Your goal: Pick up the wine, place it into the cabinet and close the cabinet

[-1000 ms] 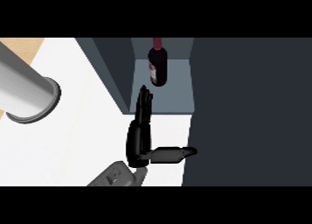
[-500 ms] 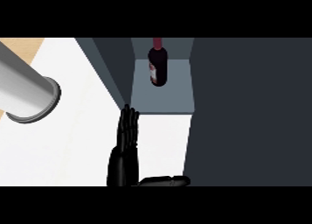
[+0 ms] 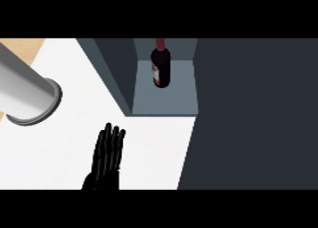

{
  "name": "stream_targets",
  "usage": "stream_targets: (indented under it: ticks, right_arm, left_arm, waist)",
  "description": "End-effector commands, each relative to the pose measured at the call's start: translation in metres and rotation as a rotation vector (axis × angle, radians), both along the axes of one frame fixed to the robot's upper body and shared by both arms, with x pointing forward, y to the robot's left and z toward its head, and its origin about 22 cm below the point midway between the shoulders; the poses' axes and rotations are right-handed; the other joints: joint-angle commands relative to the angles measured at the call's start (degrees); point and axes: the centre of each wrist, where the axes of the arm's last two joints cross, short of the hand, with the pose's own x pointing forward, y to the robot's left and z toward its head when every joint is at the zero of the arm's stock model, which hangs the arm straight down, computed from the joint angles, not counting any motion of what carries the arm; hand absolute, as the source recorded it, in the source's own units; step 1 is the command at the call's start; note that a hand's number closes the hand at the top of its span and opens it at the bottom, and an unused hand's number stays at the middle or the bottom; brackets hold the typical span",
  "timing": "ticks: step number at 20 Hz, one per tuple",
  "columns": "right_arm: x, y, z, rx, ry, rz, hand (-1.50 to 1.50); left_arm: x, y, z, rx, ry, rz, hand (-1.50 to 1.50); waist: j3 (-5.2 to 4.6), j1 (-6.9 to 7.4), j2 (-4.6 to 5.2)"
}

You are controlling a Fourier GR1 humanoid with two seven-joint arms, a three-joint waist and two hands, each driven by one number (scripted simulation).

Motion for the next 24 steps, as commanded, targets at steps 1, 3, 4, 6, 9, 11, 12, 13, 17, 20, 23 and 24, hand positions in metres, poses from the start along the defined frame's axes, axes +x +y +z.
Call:
stream_targets:
  ticks: [1,3,4,6,9,11,12,13,17,20,23,24]
  right_arm:
    - [-0.026,-0.002,0.012,0.022,0.021,0.103,1.50]
    - [-0.026,-0.008,0.010,-0.028,-0.013,0.123,1.50]
    - [-0.024,-0.007,0.015,-0.019,-0.003,0.112,1.50]
    - [-0.037,0.000,0.014,-0.030,-0.040,0.123,1.50]
    - [-0.030,0.003,0.002,0.025,0.058,0.195,1.50]
    - [-0.031,0.012,-0.008,0.072,0.122,0.233,1.50]
    - [-0.032,0.009,-0.007,0.088,0.138,0.254,1.50]
    - [-0.026,0.007,-0.013,0.085,0.153,0.270,1.50]
    - [-0.046,0.020,-0.002,0.098,0.192,0.317,1.50]
    - [-0.037,0.036,-0.008,0.026,0.174,0.415,1.50]
    - [-0.045,0.047,0.003,-0.026,0.122,0.484,1.50]
    - [-0.050,0.049,0.006,-0.012,0.090,0.494,1.50]
  left_arm:
    - [-0.013,0.031,0.003,0.008,-0.005,-0.058,-1.50]
    - [-0.009,0.036,0.019,0.011,-0.023,-0.067,-1.50]
    - [-0.026,0.046,0.004,0.028,-0.020,-0.089,-1.50]
    - [-0.021,0.057,0.019,0.035,-0.008,-0.080,-1.50]
    - [-0.024,0.069,0.020,0.015,-0.015,-0.065,-1.50]
    - [-0.024,0.070,0.004,0.019,-0.021,-0.049,-1.50]
    - [-0.026,0.082,0.020,0.009,-0.022,-0.038,-1.50]
    - [-0.020,0.085,0.021,0.018,-0.017,-0.031,-1.50]
    - [-0.025,0.114,0.025,0.018,-0.030,-0.007,-1.50]
    - [-0.018,0.123,0.039,0.007,-0.051,0.009,-1.50]
    - [-0.009,0.143,0.034,0.011,-0.058,0.038,-1.50]
    - [-0.009,0.153,0.045,0.017,-0.066,0.061,-1.50]
  waist:
    - [-0.07,-0.10,-0.05]
    - [-0.03,-0.25,-0.01]
    - [-0.07,0.06,-0.02]
    - [-0.05,-0.21,-0.11]
    - [-0.04,-0.08,-0.08]
    - [-0.05,-0.22,-0.10]
    - [-0.03,0.08,-0.11]
    - [0.00,-0.06,0.02]
    - [-0.10,0.22,-0.20]
    - [-0.06,0.25,-0.09]
    - [-0.14,0.13,-0.06]
    - [-0.13,0.22,-0.16]
